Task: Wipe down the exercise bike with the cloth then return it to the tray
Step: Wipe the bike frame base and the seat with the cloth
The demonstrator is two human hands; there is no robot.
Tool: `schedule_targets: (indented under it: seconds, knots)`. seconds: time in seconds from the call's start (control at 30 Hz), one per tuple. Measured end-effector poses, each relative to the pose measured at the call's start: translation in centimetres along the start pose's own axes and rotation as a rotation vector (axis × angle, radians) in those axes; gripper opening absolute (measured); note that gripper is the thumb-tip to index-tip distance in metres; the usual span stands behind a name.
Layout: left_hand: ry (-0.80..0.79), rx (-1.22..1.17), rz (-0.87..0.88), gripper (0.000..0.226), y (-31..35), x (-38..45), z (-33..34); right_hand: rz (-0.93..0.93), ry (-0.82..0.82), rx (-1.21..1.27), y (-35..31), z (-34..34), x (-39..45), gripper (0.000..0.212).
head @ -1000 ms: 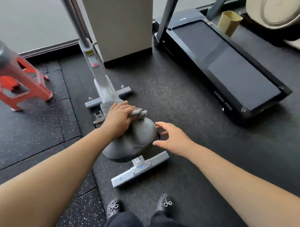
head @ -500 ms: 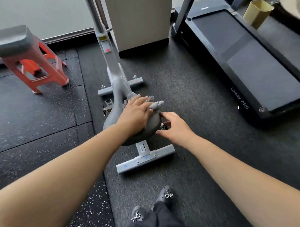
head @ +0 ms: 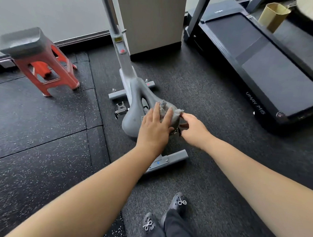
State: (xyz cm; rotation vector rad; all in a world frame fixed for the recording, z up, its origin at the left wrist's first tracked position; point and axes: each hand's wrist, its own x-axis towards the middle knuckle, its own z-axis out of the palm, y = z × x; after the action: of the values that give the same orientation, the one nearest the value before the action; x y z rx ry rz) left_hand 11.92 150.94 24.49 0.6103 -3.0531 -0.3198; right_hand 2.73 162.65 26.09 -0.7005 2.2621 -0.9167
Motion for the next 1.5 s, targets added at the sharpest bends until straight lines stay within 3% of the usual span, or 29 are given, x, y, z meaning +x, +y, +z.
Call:
schedule_targets:
  seconds: [0.17, 0.33, 0.43, 0.57, 0.8, 0.87, 1.03, 1.1, 1.2, 1.3, 1.37, 1.43, 1.5]
  knots:
    - [0.125, -0.001, 0.154, 0.057, -5.1, -2.5, -1.6, -0.020, 0.014, 0.030, -0.4, 0.0, 0.0, 0.064]
    - [0.184, -0.306, -0.158, 0.050, -9.6, -2.4, -1.7, -0.070, 0.024, 0.045, -0.8, -0.3, 1.2, 0.067]
    - [0.117, -0.208, -0.207, 0.062, -6.6, -2.6, -0.1, -0.099, -0.051, -0.019, -1.2, -0.3, 3.1, 0.090]
    - [0.113, -0.251, -0.396, 0.076, -6.2, -0.4, 1.1, -0.140, -0.191, -0.151, -1.3, -0.3, 6.0, 0.111]
    - [-0.006, -0.329, -0.629, 0.061, -6.3, 4.7, -0.9, -0.134, -0.325, -0.138, -0.8, -1.1, 7.9, 0.126]
    - [-0.031, -0.373, -0.630, 0.062, -6.7, 7.2, -1.5, -0.145, -0.329, -0.127, -0.6, -1.1, 7.9, 0.126]
    - [0.089, -0.484, -0.615, 0.057, -7.6, 13.4, -1.5, -0.164, -0.315, -0.134, 0.0, -1.1, 8.1, 0.128]
    - [0.104, -0.440, -0.554, 0.047, -8.8, 15.6, -1.4, -0.188, -0.322, -0.113, 0.2, -1.1, 8.1, 0.128]
    - [-0.016, -0.287, -0.412, 0.041, -10.2, 17.7, -2.3, -0.217, -0.333, -0.092, 0.5, -1.3, 8.1, 0.128]
    - [-0.087, -0.145, -0.257, 0.041, -10.4, 18.0, -3.2, -0.220, -0.392, -0.070, 0.8, -2.0, 8.8, 0.117]
    - [-0.071, -0.002, -0.120, 0.041, -9.5, 17.1, -3.4, -0.188, -0.390, -0.019, 1.0, -2.7, 9.6, 0.092]
    - [-0.069, 0.131, -0.016, 0.044, -7.7, 15.7, -3.3, -0.127, -0.290, 0.050, 1.3, -3.5, 10.3, 0.059]
    - [-0.151, 0.164, 0.004, 0.046, -5.2, 13.9, -3.4, -0.072, -0.159, 0.100, 1.7, -4.2, 11.0, 0.039]
